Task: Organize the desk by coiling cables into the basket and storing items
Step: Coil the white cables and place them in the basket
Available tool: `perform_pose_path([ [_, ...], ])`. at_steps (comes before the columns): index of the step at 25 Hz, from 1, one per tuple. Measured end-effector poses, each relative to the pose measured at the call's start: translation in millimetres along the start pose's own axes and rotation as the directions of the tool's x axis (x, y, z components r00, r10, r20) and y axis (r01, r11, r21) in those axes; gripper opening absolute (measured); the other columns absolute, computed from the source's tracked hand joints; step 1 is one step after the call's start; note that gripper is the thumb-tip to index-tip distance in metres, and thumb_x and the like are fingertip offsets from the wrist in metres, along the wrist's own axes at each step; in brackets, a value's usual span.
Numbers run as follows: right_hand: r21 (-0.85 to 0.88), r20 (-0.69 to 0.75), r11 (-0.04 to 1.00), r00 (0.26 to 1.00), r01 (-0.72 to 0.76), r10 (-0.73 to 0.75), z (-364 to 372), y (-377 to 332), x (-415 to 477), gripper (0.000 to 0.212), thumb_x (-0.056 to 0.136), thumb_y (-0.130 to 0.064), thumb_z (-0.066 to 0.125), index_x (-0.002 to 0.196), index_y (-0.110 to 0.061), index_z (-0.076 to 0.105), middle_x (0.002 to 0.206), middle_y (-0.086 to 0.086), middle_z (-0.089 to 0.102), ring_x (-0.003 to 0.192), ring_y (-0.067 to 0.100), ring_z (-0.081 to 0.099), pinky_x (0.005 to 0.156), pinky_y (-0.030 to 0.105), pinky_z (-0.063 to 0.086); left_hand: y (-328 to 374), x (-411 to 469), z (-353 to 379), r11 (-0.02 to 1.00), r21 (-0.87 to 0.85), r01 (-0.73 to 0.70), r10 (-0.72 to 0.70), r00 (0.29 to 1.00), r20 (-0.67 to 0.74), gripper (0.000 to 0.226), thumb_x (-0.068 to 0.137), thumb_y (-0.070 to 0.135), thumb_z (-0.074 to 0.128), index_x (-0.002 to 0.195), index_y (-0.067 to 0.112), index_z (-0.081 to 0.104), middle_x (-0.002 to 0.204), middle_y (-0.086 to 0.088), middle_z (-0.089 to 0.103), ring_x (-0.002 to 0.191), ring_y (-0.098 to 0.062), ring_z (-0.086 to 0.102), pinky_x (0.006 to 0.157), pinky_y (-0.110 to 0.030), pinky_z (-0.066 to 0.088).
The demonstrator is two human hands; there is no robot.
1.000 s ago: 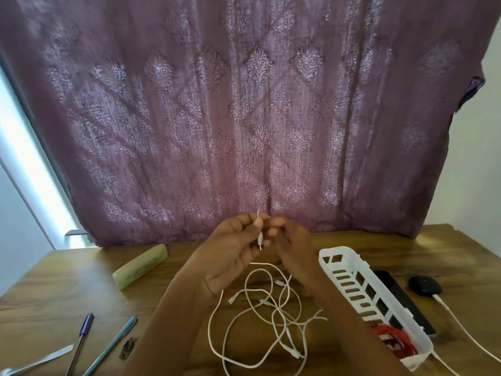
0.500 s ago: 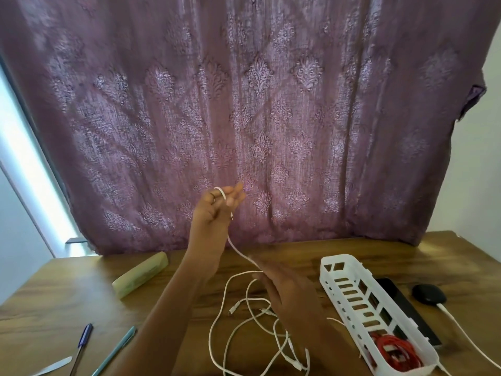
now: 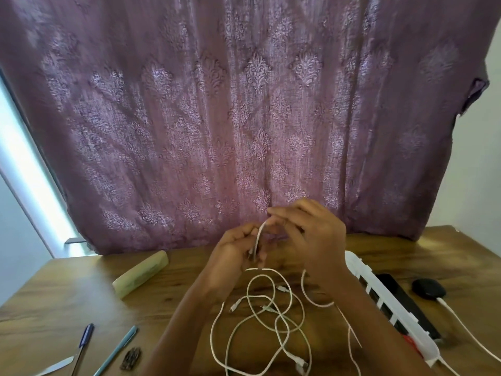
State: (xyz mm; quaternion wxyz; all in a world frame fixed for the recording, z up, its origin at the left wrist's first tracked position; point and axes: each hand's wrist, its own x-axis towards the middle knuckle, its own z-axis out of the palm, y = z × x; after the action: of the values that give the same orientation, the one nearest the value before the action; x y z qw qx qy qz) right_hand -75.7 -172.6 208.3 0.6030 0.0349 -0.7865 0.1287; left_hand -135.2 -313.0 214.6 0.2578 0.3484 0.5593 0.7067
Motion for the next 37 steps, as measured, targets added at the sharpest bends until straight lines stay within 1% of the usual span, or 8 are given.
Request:
perform_pose_path([
  [9,0.294,0.248,0.792,0.843,-0.535,0.478,32.1,3.6,-2.1,0.039,0.087,-0.047,0.043,0.1,-0.022,0.07,0.072,-0.009,0.065,0.061,0.003,0.059,0.058,0.028,0.048,26.5,6.2,8.6,0.948,-0.313,-0.061,0.045,0.997,-0.058,0.029,0.093,0.009,0.034,0.087,0.001,0.061,0.054,-0.004,0.05,0.048,-0.011,0.049,0.079,-0.031,0.051],
  [12,0.161,0.319,0.865,0.855,-0.475,0.41,42.3,-9.7,-20.2,0.047,0.091,-0.049,0.03,0.101,-0.019,0.065,0.061,0.0,0.062,0.051,0.009,0.056,0.05,0.033,0.048,30.6,12.0,7.4,0.934,-0.332,-0.131,0.11,0.991,-0.081,0.029,0.095,0.007,0.032,0.09,0.003,0.06,0.068,-0.005,0.067,0.066,-0.013,0.063,0.065,-0.019,0.054],
  [17,0.03,0.316,0.956,0.91,-0.291,0.267,41.8,-23.7,-38.2,0.04,0.095,-0.041,0.034,0.128,-0.025,0.051,0.057,-0.019,0.041,0.045,-0.007,0.037,0.047,0.003,0.03,28.5,21.4,-3.6,0.955,-0.175,-0.24,0.213,0.964,-0.156,0.025,0.096,0.006,0.035,0.104,0.008,0.058,0.102,-0.001,0.072,0.107,-0.016,0.064,0.091,-0.022,0.051],
  [21,-0.008,0.395,0.971,0.892,-0.238,0.222,31.6,-27.7,-52.7,0.044,0.092,-0.043,0.035,0.133,-0.028,0.043,0.071,-0.008,0.063,0.057,0.002,0.053,0.051,0.012,0.038,13.1,28.2,-12.7,0.968,0.044,-0.249,0.251,0.928,-0.276,0.026,0.095,0.013,0.041,0.108,0.027,0.057,0.118,0.009,0.062,0.117,-0.005,0.055,0.099,-0.019,0.043],
  [24,-0.009,0.462,0.972,0.861,-0.234,0.212,21.0,-30.5,-57.0,0.048,0.089,-0.046,0.035,0.132,-0.029,0.047,0.085,-0.004,0.066,0.067,0.015,0.062,0.056,0.031,0.051,0.7,32.0,-18.5,0.934,0.274,-0.228,0.31,0.899,-0.309,0.031,0.096,0.013,0.042,0.123,0.023,0.053,0.121,0.025,0.053,0.111,0.016,0.049,0.091,-0.004,0.039],
  [28,-0.073,0.34,0.995,0.936,-0.075,0.095,6.6,-24.3,-39.0,0.024,0.086,-0.032,0.051,0.102,-0.023,0.067,0.076,-0.007,0.059,0.059,0.006,0.054,0.05,0.02,0.046,-15.9,30.9,-20.0,0.846,0.484,-0.225,0.366,0.905,-0.219,0.034,0.096,0.013,0.045,0.122,0.034,0.048,0.113,0.027,0.056,0.104,0.018,0.051,0.088,-0.004,0.039],
  [32,-0.071,0.177,0.995,0.982,0.074,-0.061,-3.8,-3.8,-3.9,0.014,0.083,-0.022,0.061,0.083,-0.018,0.074,0.071,-0.004,0.061,0.062,0.008,0.054,0.052,0.019,0.045,-25.4,28.4,-14.6,0.868,0.471,-0.159,0.245,0.961,-0.127,0.02,0.093,0.023,0.05,0.099,0.014,0.067,0.093,-0.005,0.071,0.091,-0.001,0.06,0.086,-0.031,0.05],
  [37,0.059,0.193,0.998,0.981,-0.017,0.006,-4.2,21.0,25.5,0.013,0.079,-0.026,0.064,0.079,-0.018,0.074,0.074,-0.005,0.066,0.072,0.008,0.055,0.06,0.026,0.045,-6.9,16.8,1.7,0.973,0.22,-0.071,0.066,0.997,0.031,0.031,0.098,0.014,0.036,0.093,-0.003,0.063,0.067,-0.005,0.061,0.068,-0.017,0.054,0.071,-0.024,0.045],
])
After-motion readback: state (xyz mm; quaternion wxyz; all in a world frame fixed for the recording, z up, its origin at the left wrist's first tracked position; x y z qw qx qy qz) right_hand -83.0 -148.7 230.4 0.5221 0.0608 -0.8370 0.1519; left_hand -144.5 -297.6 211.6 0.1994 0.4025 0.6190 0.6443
